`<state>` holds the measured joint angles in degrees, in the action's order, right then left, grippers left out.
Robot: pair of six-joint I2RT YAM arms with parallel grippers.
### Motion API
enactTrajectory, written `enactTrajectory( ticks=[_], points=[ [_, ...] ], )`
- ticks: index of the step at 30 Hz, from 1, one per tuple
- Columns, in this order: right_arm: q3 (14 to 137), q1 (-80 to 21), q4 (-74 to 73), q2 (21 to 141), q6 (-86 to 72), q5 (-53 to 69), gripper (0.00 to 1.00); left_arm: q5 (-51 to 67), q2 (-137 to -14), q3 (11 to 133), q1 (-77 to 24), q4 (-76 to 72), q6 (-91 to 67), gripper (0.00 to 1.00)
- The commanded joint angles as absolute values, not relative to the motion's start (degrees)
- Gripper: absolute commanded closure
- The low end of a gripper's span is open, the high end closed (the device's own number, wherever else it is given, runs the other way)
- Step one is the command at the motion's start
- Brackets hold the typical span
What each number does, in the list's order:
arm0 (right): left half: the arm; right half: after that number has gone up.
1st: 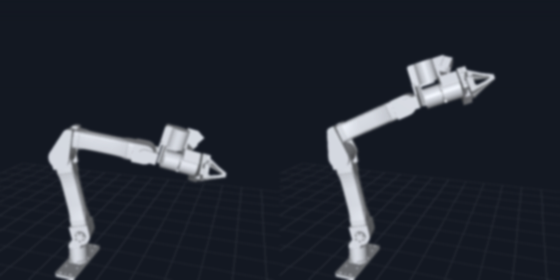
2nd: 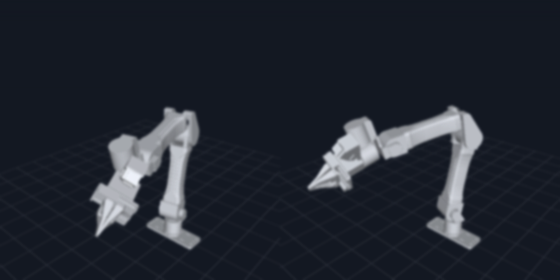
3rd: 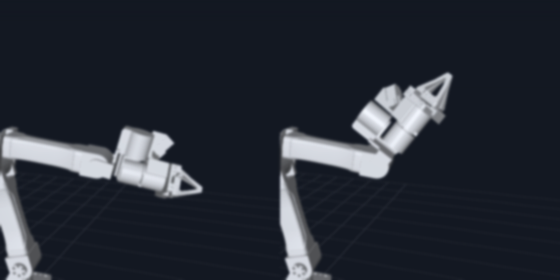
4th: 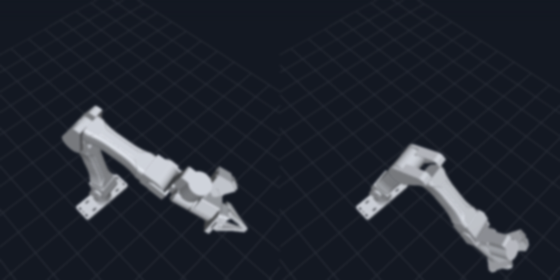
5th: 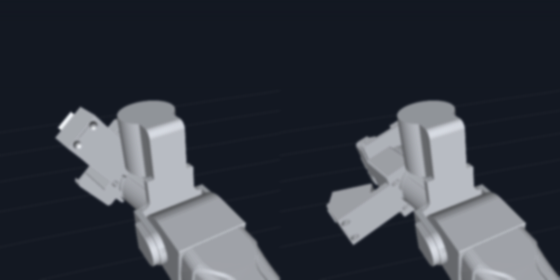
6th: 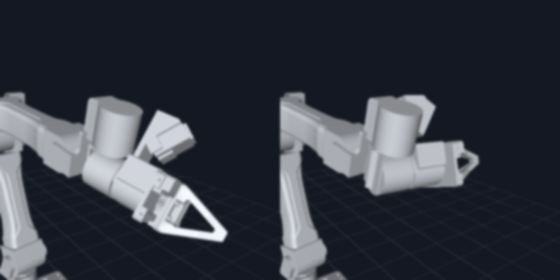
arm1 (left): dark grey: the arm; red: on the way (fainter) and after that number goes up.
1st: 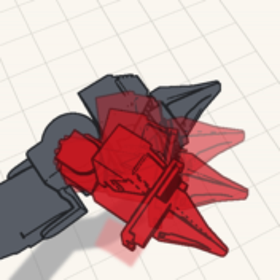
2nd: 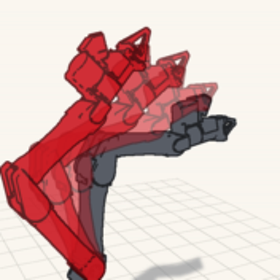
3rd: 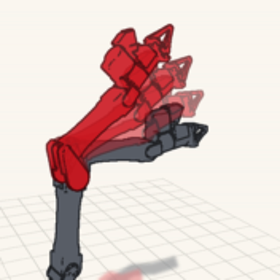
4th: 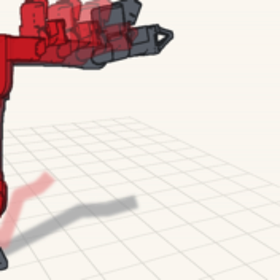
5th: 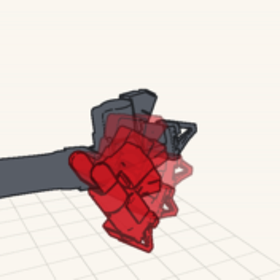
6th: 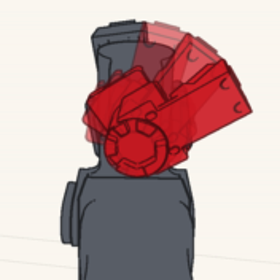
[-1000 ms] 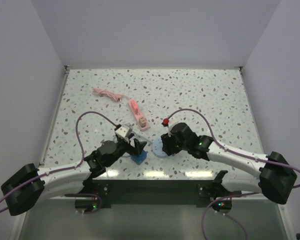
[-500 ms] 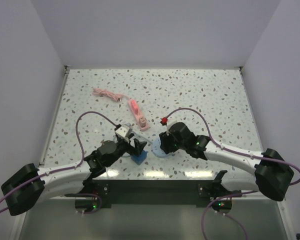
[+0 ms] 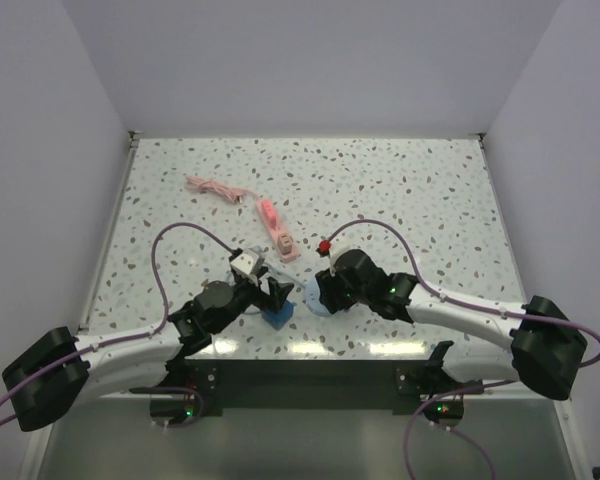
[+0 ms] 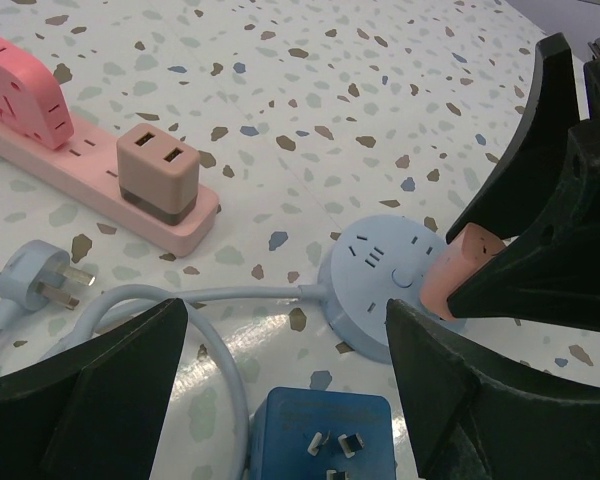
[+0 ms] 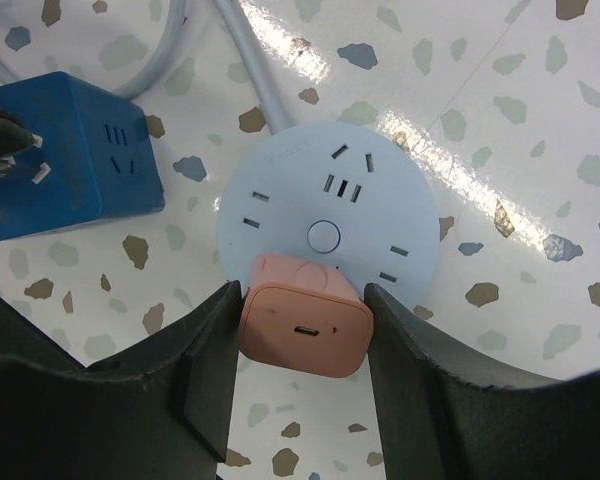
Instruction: Insert the plug
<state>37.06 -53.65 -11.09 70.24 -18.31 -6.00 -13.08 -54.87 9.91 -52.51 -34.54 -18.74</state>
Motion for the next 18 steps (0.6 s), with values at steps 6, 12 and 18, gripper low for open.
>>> enactTrajectory(
  ticks=[6, 12, 18],
  points=[
    [39.0, -54.6, -14.2, 69.4, -19.4, -10.8, 1.00, -12.9, -54.9, 11.0, -52.0, -36.4, -18.9, 0.14],
    [40.1, -54.8, -13.1, 66.8, -19.2, -10.2, 1.00, -12.6, -55.5, 11.1, -52.0, -36.7, -18.9, 0.14],
    [40.9, -54.9, -13.9, 66.6, -18.5, -10.8, 1.00, -12.2, -55.8, 11.1, -52.0, -36.9, -18.9, 0.14]
  ],
)
